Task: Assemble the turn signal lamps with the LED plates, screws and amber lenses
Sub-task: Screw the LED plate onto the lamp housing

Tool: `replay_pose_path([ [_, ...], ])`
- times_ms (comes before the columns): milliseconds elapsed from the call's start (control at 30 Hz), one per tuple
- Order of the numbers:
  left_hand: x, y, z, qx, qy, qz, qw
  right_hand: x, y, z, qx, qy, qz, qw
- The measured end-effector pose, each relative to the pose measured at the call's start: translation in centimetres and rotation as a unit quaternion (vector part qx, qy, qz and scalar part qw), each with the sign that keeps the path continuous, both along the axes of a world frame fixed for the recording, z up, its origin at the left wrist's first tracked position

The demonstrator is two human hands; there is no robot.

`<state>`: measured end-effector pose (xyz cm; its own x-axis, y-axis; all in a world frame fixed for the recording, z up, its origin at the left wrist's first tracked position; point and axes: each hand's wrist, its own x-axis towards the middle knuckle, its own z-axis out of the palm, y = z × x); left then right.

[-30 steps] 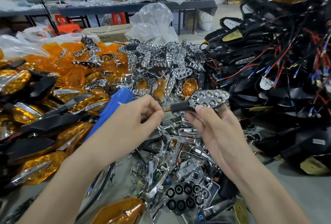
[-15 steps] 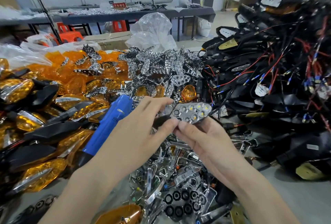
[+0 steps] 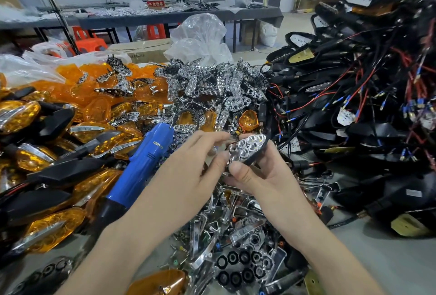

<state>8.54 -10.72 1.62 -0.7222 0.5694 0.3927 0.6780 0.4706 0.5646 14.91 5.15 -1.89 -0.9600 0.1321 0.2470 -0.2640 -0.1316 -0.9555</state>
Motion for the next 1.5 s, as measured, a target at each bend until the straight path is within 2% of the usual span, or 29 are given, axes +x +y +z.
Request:
replay_pose_path([
  [133,0.8,0.5,0.5,0.037,0.037,-0.021,0.998,-0.1,-0.2,-0.2,0.026,0.006,-0.009,1.0],
  [300,1.2,0.6,0.8,0.038,0.037,-0.019,0.998,0.0,-0.5,-0.3,0.12,0.012,-0.027,0.992],
  [500,1.4,0.9,0.8,0.066,0.011,-0.006,0.998,0.2,-0.7,-0.4,0.172,0.013,-0.036,0.984],
  [600,1.4,1.0,0.9,0.097,-0.033,-0.013,0.995,0.2,-0.6,-0.5,0.185,0.02,-0.037,0.982],
  [900,1.4,0.6,1.2,0.101,-0.123,-0.063,0.985,0.2,-0.9,-0.8,0.187,0.037,-0.035,0.981],
  [1233,2.1,1.2,1.6,0.111,-0.122,-0.021,0.986,0.7,-0.9,-0.8,0.204,0.06,-0.027,0.977],
  [1500,2.0,0.4,2.6,0.063,-0.15,-0.03,0.986,0.8,-1.0,-0.8,0.264,0.047,-0.042,0.963],
])
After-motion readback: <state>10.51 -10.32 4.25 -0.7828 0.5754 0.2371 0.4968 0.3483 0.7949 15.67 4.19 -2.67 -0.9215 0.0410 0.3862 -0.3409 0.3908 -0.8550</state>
